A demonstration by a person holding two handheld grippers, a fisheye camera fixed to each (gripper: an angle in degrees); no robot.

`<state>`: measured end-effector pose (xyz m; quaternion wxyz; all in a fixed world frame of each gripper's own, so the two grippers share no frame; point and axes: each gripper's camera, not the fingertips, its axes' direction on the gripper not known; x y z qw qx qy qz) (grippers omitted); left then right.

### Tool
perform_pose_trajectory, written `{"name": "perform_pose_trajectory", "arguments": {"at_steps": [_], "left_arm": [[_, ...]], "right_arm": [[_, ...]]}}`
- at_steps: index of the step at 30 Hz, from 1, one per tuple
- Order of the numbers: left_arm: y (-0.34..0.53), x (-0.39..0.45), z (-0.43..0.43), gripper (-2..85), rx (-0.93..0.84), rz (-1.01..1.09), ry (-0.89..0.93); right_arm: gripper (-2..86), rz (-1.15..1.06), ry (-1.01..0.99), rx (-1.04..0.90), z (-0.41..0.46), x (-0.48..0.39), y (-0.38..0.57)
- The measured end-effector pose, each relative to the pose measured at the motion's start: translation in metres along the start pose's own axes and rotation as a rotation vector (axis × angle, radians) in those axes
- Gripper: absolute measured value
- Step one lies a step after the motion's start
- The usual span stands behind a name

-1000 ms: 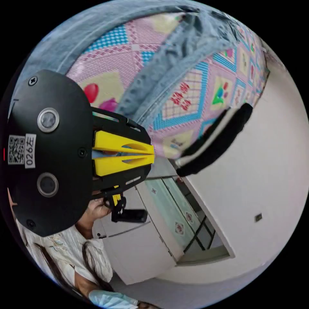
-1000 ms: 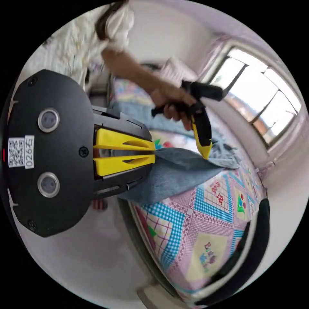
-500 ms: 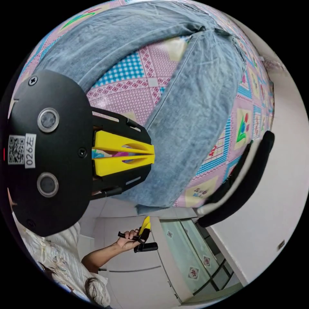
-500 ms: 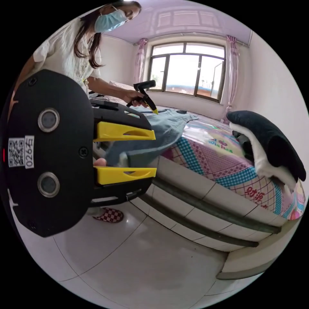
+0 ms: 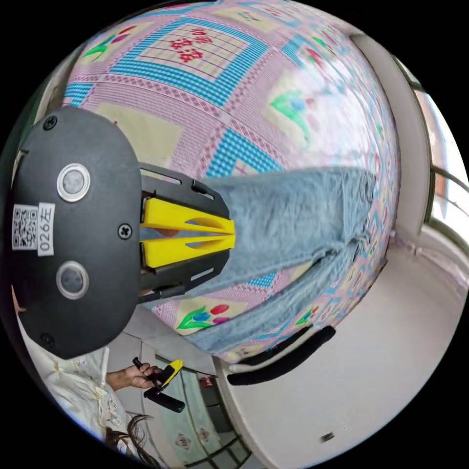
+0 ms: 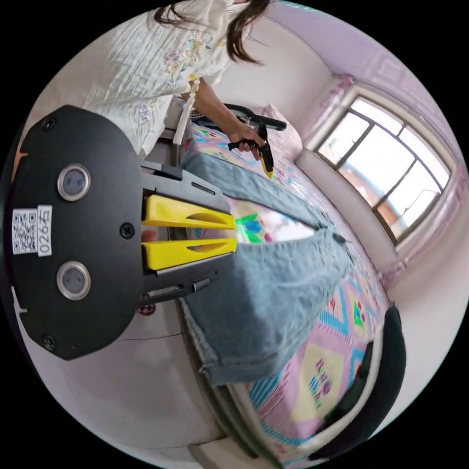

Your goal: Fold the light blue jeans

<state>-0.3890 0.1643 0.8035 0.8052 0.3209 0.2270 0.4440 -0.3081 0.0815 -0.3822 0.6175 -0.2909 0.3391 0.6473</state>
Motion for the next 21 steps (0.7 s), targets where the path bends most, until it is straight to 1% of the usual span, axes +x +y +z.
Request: {"name": "perform_pose_trajectory", "arguments": {"at_steps": [1,3,4,5,6,7,8,9,10,11,12,13,14,15,16,17,18,19,21], "left_arm": [[0.006,-0.008,-0.011,-1.0,0.015,-0.025,0.018],[0.032,-0.03,-0.062,-1.0,0.144,-0.085,0.127],[0.037,-0.033,-0.076,-1.0,0.183,-0.087,0.15],[0.046,-0.035,-0.103,-1.0,0.266,-0.074,0.193],[0.049,-0.033,-0.132,-1.0,0.343,-0.039,0.227],[0.049,-0.03,-0.148,-1.0,0.38,-0.014,0.235],[0.048,-0.02,-0.181,-1.0,0.458,0.06,0.24],[0.046,-0.007,-0.216,-1.0,0.545,0.149,0.239],[0.046,0.001,-0.235,-0.9,0.596,0.198,0.242],[0.047,0.015,-0.273,-0.9,0.699,0.303,0.255],[0.05,0.025,-0.312,-0.9,0.805,0.394,0.289],[0.052,0.029,-0.331,-0.9,0.854,0.437,0.323],[0.055,0.032,-0.367,-0.9,0.936,0.515,0.422],[0.055,0.031,-0.397,-0.9,0.97,0.571,0.538],[0.053,0.03,-0.41,-0.9,0.956,0.599,0.594],[0.046,0.029,-0.429,-0.9,0.906,0.658,0.697],[0.041,0.025,-0.441,-0.9,0.896,0.719,0.812],[0.038,0.021,-0.444,-0.9,0.892,0.741,0.878],[0.017,0.006,-0.437,-0.9,0.812,0.82,1.143]], "right_arm": [[-0.3,-0.035,-0.017,-0.012,0.01,-0.013,-0.002],[-0.7,-0.077,-0.068,0.007,0.019,-0.033,-0.004],[-0.8,-0.095,-0.089,0.045,0.017,-0.049,-0.004],[-0.8,-0.104,-0.093,0.075,0.014,-0.058,-0.004],[-0.9,-0.133,-0.077,0.154,0.002,-0.079,-0.004],[-0.9,-0.178,-0.021,0.247,-0.013,-0.103,-0.001],[-0.9,-0.203,0.02,0.296,-0.02,-0.117,0.001],[-0.9,-0.255,0.111,0.404,-0.034,-0.145,0.008],[-0.8,-0.303,0.189,0.516,-0.044,-0.173,0.019],[-0.8,-0.324,0.223,0.57,-0.048,-0.186,0.024],[-0.9,-0.365,0.273,0.659,-0.052,-0.213,0.035],[-1.0,-0.404,0.288,0.705,-0.051,-0.238,0.044],[-1.0,-0.417,0.281,0.719,-0.05,-0.25,0.047],[-1.0,-0.42,0.235,0.736,-0.044,-0.27,0.054],[-1.0,-0.416,0.155,0.71,-0.034,-0.286,0.056],[-1.0,-0.407,0.113,0.679,-0.027,-0.293,0.056],[-1.1,-0.388,0.041,0.63,-0.01,-0.304,0.058],[-1.1,-0.377,0.003,0.618,0.007,-0.316,0.064],[-1.0,-0.349,0.038,0.576,0.036,-0.334,0.075]]}}
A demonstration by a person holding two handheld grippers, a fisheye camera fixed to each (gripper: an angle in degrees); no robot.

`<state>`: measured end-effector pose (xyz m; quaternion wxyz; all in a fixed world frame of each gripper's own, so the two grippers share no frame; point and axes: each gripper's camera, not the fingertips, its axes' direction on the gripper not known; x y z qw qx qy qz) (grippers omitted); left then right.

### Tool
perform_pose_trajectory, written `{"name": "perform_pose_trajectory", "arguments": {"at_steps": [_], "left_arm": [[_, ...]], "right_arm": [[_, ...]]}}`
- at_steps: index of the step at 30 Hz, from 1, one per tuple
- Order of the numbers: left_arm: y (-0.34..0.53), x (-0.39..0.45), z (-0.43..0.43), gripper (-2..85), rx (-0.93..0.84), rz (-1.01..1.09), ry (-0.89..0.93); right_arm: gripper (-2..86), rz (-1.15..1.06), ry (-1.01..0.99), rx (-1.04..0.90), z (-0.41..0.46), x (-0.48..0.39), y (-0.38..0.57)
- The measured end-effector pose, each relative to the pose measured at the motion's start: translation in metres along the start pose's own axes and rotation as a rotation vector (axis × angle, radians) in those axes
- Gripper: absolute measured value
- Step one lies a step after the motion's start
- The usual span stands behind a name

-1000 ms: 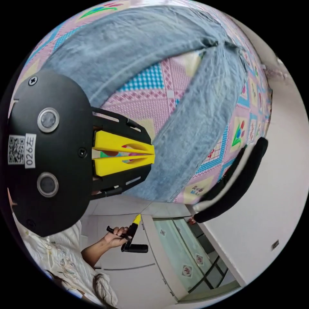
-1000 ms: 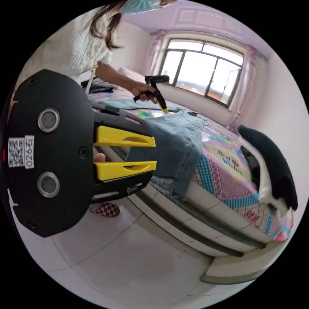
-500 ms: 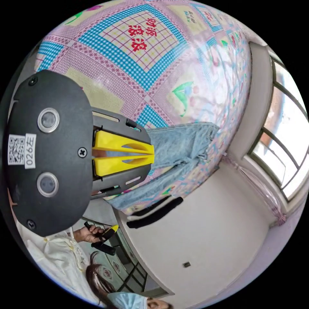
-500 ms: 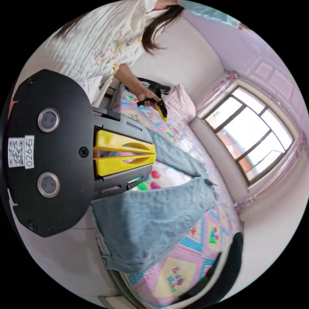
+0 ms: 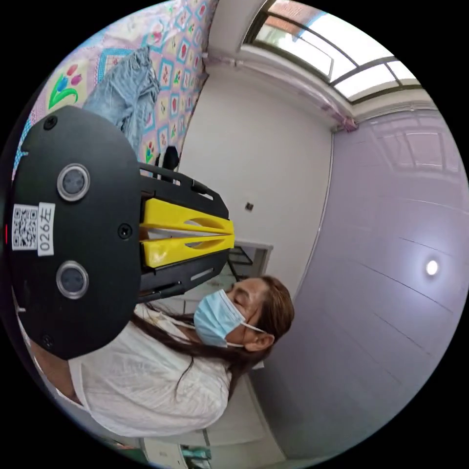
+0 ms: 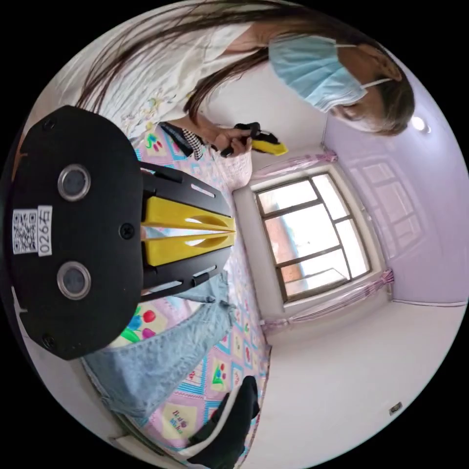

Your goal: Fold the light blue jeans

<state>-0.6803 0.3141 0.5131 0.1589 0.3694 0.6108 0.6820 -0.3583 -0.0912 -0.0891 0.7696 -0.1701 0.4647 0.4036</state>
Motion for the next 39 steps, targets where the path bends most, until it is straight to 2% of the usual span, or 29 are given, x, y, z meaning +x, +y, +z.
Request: {"name": "perform_pose_trajectory", "arguments": {"at_steps": [2,4,6,10,12,15,20,24,28,33,36,39], "left_arm": [[0.009,-0.02,-0.002,-0.8,-0.016,-0.084,-0.022],[0.024,-0.037,0.003,-0.6,-0.098,-0.166,-0.203],[0.051,-0.067,0.018,0.4,-0.267,-0.286,-0.427],[0.103,-0.116,0.026,5.3,-0.36,-0.482,-0.489],[0.141,-0.144,0.024,6.8,-0.385,-0.638,-0.51],[0.178,-0.162,0.021,7.7,-0.418,-0.758,-0.584],[0.205,-0.168,0.03,9.5,-0.517,-0.779,-0.741],[0.213,-0.174,0.04,9.8,-0.548,-0.791,-0.753],[0.215,-0.181,0.046,10.1,-0.56,-0.798,-0.762],[0.216,-0.205,0.046,11.6,-0.562,-0.796,-0.823],[0.216,-0.231,0.045,12.3,-0.545,-0.821,-0.816],[0.214,-0.26,0.047,13.0,-0.553,-0.839,-0.819]], "right_arm": [[-0.4,-0.025,0.064,-0.119,0.026,-0.024,0.019],[1.7,-0.017,0.103,-0.267,0.057,-0.048,0.049],[3.2,0.009,0.091,-0.374,0.079,-0.064,0.073],[5.8,-0.013,0.144,-0.602,0.136,-0.107,0.134],[6.0,-0.057,0.186,-0.664,0.16,-0.128,0.156],[7.4,-0.15,0.199,-0.736,0.197,-0.16,0.181],[8.6,-0.299,0.253,-0.787,0.245,-0.195,0.204],[6.8,-0.319,0.295,-0.891,0.288,-0.207,0.222],[6.4,-0.368,0.409,-0.88,0.295,-0.216,0.226],[6.2,-0.346,0.404,-0.876,0.297,-0.209,0.226],[2.0,-0.261,0.364,-0.881,0.293,-0.19,0.224],[2.0,-0.199,0.352,-0.863,0.285,-0.168,0.221]]}}
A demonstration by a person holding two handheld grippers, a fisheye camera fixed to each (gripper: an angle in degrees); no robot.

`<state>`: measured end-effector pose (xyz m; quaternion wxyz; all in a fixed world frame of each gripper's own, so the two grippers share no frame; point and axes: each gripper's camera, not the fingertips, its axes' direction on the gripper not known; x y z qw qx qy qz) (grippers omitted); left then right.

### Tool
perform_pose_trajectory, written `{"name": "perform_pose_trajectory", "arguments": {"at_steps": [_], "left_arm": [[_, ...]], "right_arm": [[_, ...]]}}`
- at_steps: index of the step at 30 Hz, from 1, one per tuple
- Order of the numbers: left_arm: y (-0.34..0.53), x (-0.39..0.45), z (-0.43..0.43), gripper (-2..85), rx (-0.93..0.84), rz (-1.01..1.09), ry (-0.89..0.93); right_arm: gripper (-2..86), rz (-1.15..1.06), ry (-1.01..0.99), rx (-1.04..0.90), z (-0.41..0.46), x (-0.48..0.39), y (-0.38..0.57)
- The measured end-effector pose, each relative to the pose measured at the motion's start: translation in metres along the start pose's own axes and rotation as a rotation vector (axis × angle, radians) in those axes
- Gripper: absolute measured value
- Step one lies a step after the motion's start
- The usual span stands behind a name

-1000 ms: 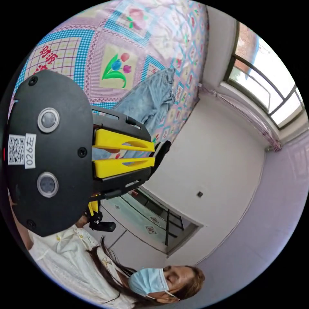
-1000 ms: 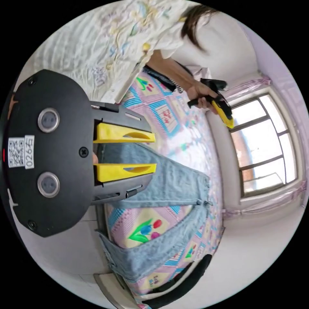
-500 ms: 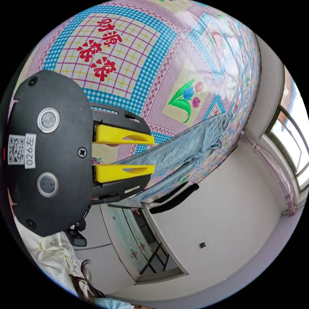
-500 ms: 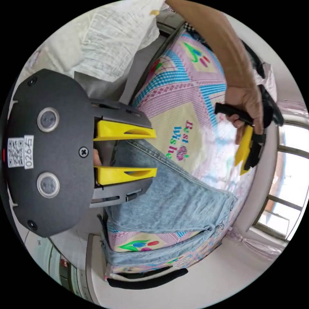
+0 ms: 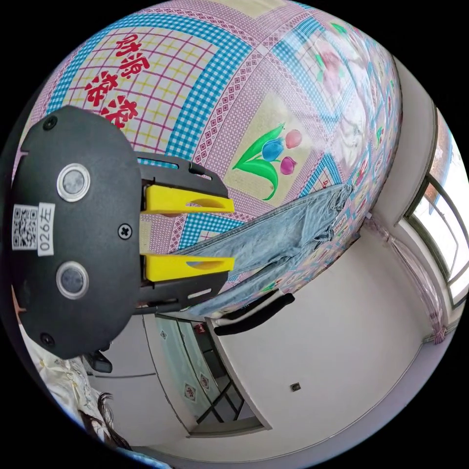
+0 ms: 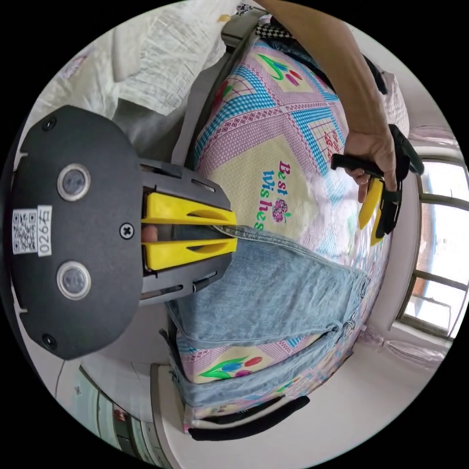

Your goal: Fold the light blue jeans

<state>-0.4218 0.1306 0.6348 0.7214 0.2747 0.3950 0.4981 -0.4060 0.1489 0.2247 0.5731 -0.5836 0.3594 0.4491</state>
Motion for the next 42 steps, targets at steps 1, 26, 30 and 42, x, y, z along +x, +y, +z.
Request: {"name": "perform_pose_trajectory", "arguments": {"at_steps": [1,26,30,42], "left_arm": [[-0.005,-0.002,0.002,13.1,-0.004,-0.001,-0.002],[-0.141,-0.095,0.074,17.1,0.069,-0.361,0.206],[-0.191,-0.118,0.081,17.3,0.084,-0.365,0.221],[-0.319,-0.196,0.121,7.4,-0.068,-0.417,0.243]], "right_arm": [[3.0,-0.006,-0.015,-0.003,0.0,0.005,0.0],[-1.5,0.246,-0.66,0.272,-0.099,0.309,0.057],[-1.5,0.251,-0.706,0.271,-0.102,0.333,0.062],[-1.5,0.43,-0.672,0.227,-0.128,0.376,0.077]]}}
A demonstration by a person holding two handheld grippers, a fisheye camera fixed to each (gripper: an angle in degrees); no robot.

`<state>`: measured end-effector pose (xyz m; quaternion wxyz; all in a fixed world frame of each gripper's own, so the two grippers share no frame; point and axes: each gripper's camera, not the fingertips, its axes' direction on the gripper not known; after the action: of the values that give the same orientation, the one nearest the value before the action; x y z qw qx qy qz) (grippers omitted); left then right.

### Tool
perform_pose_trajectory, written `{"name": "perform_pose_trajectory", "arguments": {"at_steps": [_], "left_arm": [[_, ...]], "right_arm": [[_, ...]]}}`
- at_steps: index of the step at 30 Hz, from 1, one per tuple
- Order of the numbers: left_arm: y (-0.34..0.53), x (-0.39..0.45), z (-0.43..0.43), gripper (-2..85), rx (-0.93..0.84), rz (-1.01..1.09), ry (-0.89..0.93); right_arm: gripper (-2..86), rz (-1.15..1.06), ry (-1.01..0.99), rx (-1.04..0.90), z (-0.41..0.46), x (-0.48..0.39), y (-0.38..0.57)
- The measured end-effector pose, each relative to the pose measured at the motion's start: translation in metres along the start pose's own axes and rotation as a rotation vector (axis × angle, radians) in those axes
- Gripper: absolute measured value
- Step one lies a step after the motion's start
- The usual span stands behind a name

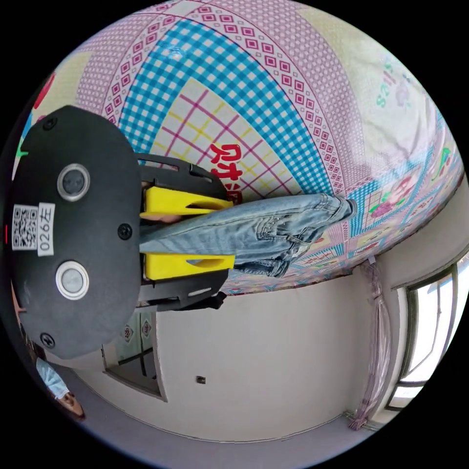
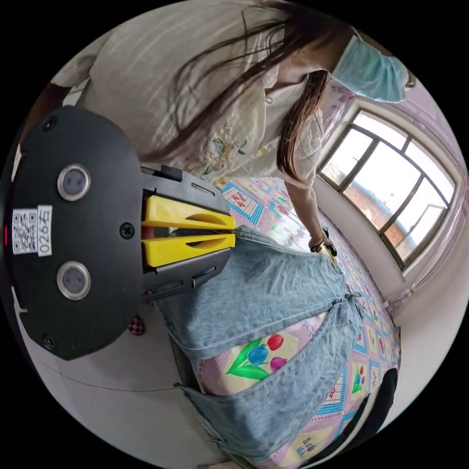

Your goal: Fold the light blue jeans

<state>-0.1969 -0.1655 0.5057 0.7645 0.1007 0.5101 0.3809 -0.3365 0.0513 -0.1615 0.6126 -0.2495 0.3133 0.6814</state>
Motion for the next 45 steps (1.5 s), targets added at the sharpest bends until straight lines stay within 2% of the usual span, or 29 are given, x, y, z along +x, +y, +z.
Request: {"name": "perform_pose_trajectory", "arguments": {"at_steps": [3,10,16,21,24,29,34,36,41,45], "left_arm": [[-0.007,-0.013,-0.003,1.5,-0.04,-0.036,0.015],[-0.006,-0.021,-0.035,-0.5,-0.018,0.017,-0.008],[0.011,-0.051,-0.132,-0.6,0.083,-0.017,-0.042],[0.106,-0.098,-0.256,0.1,0.267,-0.088,-0.017],[0.168,-0.114,-0.296,1.8,0.319,-0.104,0.001],[0.178,-0.125,-0.301,5.2,0.335,-0.068,0.108],[0.151,-0.095,-0.268,4.4,0.198,-0.028,-0.068],[0.148,-0.079,-0.255,3.2,0.144,0.011,-0.209],[0.153,-0.091,-0.234,0.5,0.127,-0.046,-0.149],[0.17,-0.062,-0.219,0.1,0.147,0.046,-0.24]], "right_arm": [[-1.4,0.035,-0.021,-0.007,-0.002,0.001,-0.007],[-1.5,0.067,-0.096,-0.101,0.022,0.003,-0.021],[-1.5,0.039,-0.146,-0.125,0.037,-0.001,-0.032],[-1.5,-0.03,-0.087,-0.236,0.037,-0.01,-0.035],[-1.5,-0.026,-0.024,-0.292,0.025,-0.003,-0.029],[-1.5,0.014,-0.032,-0.292,0.0,0.008,-0.02],[-1.5,-0.01,-0.053,-0.427,0.021,0.007,-0.022],[-1.5,-0.02,-0.043,-0.447,0.025,0.004,-0.023],[-1.5,0.042,-0.045,-0.377,0.017,0.017,-0.025],[-1.5,0.045,-0.036,-0.299,-0.007,0.019,-0.037]]}}
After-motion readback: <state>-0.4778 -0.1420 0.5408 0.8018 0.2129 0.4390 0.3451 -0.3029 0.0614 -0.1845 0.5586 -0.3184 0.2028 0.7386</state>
